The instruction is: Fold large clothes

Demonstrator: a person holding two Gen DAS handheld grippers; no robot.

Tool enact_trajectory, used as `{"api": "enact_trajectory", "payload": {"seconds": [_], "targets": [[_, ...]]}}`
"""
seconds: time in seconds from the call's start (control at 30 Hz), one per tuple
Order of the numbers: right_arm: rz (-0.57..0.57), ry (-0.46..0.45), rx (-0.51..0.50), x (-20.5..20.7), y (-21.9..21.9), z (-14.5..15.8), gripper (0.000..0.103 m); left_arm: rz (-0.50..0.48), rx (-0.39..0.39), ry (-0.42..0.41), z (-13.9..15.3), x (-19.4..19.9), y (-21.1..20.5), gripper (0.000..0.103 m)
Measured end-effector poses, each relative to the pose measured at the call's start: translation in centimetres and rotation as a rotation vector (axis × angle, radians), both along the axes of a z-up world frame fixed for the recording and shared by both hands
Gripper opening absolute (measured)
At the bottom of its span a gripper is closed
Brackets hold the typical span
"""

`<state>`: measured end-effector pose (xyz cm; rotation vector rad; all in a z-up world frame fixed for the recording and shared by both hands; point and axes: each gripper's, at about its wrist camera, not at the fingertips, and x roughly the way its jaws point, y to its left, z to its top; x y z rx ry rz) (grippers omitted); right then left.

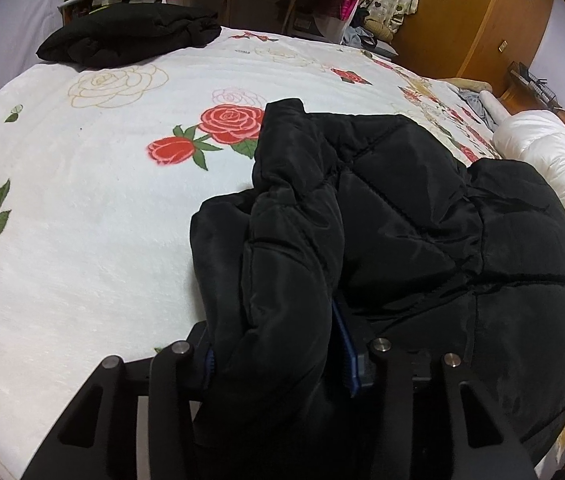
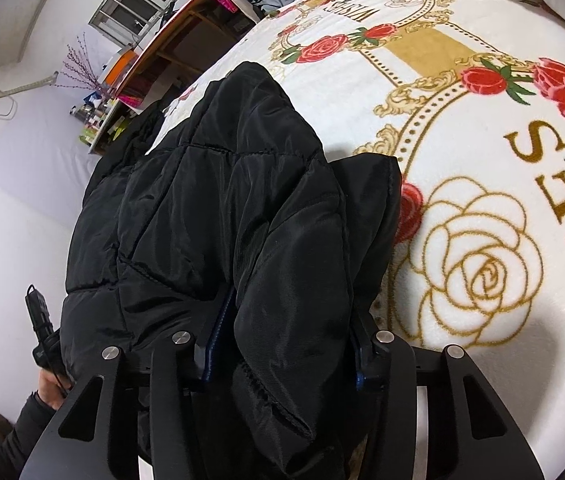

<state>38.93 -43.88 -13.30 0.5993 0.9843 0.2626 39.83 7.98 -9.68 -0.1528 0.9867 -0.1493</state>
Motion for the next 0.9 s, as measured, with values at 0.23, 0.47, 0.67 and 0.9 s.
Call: {"api": "enact_trajectory", "payload": {"seconds": [0.23, 0.47, 0.67, 0.9], "targets": [[0.012, -0.018, -0.038, -0.5, 0.2, 1.8, 0.03, 0.01, 0.001, -0.016, 1.2, -0.2, 0.0, 0.033], [0.012, -0.033, -0.064, -0.9, 0.3, 4.1, 0.02, 0.032, -0.043, -0.025, 2.9, -0.7, 0.5, 0.029], [0.015, -0.071, -0.063, -1.8, 0.2, 6.4, 0.014, 0.055, -0.058, -0.067, 5.1, -1.9, 1.1, 0.026], [0.03, -0.106, -0.046, -3.7, 0.7, 8.6, 0.01, 0.083, -0.067, -0.107, 8.2, -4.3, 2.5, 0.023]]}}
